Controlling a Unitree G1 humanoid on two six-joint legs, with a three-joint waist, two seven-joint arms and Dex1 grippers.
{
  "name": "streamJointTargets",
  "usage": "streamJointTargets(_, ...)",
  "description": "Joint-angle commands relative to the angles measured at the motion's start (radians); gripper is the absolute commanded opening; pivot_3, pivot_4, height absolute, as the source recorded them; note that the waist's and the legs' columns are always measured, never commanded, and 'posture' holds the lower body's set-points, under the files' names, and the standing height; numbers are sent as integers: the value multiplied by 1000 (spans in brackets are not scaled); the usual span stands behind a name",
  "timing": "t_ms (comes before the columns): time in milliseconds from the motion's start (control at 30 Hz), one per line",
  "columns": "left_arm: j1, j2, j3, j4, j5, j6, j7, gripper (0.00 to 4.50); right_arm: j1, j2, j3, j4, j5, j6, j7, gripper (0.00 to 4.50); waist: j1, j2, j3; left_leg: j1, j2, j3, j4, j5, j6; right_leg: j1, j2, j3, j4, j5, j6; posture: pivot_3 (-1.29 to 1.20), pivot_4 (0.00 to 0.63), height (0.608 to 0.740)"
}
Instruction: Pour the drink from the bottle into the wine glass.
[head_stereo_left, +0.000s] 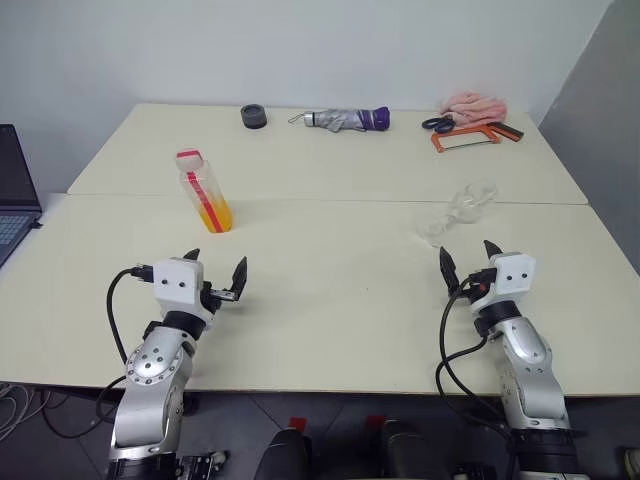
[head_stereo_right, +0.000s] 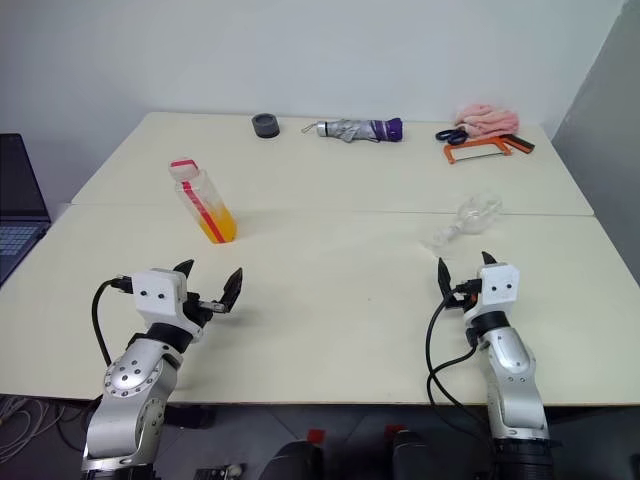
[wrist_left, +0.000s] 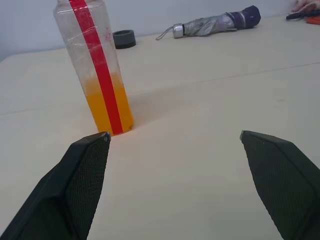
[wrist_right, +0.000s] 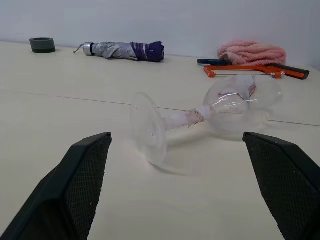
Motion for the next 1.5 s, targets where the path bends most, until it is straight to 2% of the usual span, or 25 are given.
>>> streamJointTargets(33,-8,6,11,-21,-9,-34,-16,4467,-9,-8,-6,-21,-1,-5,-6,4500,0,0,0,0,0,0,0,0,0,0,0,0,0,0,0,0,150,740)
streamJointTargets(300,8,23,-31,-37,36,-75,-53,4467,0,-10,-2,-14,-8,-6,-9,4500,0,0,0,0,0,0,0,0,0,0,0,0,0,0,0,0,150,740)
streamJointTargets(967,-13,23,-9,-16,-49,-119,-135,4467,14,-23,3,-19,-35,-39,8,4500,0,0,0,0,0,0,0,0,0,0,0,0,0,0,0,0,150,740)
streamJointTargets(1067,-27,28,-4,1,-17,-116,-97,4467,17,-36,20,-45,-3,-40,64,4500,0,1,0,0,0,0,0,0,0,0,0,0,0,0,0,0,150,740)
streamJointTargets(1267,-107,2,30,47,58,-58,69,4467,-29,-155,163,-240,164,139,357,4500,-1,2,1,0,0,0,1,0,0,0,0,0,0,0,0,0,150,740)
streamJointTargets(1500,-209,-12,17,95,108,16,162,4467,-142,-212,220,-298,237,290,446,4500,1,1,1,-1,-1,-2,1,0,0,0,0,-1,-1,0,0,0,150,740)
